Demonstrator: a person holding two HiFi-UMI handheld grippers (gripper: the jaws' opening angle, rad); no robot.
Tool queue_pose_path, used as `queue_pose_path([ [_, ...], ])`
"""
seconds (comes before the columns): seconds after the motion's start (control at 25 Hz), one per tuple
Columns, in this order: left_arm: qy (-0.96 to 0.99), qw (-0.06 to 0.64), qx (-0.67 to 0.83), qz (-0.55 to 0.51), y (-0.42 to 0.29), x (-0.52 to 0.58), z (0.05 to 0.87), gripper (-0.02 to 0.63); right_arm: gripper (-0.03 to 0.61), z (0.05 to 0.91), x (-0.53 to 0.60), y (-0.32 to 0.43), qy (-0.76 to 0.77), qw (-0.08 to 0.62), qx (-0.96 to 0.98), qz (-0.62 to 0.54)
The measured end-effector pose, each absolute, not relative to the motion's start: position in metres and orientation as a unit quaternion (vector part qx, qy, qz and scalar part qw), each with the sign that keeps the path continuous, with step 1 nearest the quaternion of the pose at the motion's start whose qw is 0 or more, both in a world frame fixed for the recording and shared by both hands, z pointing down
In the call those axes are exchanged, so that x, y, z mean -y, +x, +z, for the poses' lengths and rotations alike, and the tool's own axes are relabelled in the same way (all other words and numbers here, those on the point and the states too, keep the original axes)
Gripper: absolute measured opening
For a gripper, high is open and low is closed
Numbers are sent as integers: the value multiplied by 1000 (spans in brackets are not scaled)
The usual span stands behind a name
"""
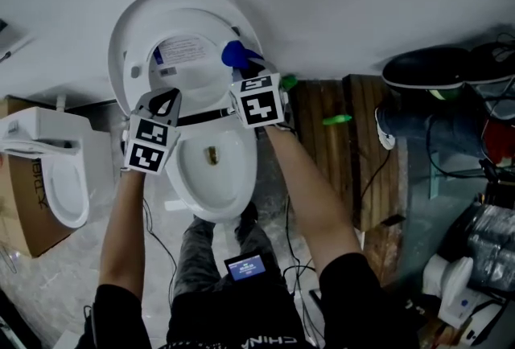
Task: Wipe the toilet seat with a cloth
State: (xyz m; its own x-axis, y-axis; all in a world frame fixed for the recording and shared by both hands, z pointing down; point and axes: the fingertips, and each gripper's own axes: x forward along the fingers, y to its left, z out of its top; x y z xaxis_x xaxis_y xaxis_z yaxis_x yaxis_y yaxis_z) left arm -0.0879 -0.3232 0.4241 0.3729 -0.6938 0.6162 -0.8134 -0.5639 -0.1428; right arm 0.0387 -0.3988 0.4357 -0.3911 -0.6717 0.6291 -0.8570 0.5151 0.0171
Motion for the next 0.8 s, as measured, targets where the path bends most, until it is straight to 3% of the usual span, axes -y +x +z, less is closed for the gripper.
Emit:
queue_pose_path([
  [0.8, 807, 81, 501, 301, -159, 320, 366, 12, 51, 346, 424, -45, 465, 258, 842, 92],
])
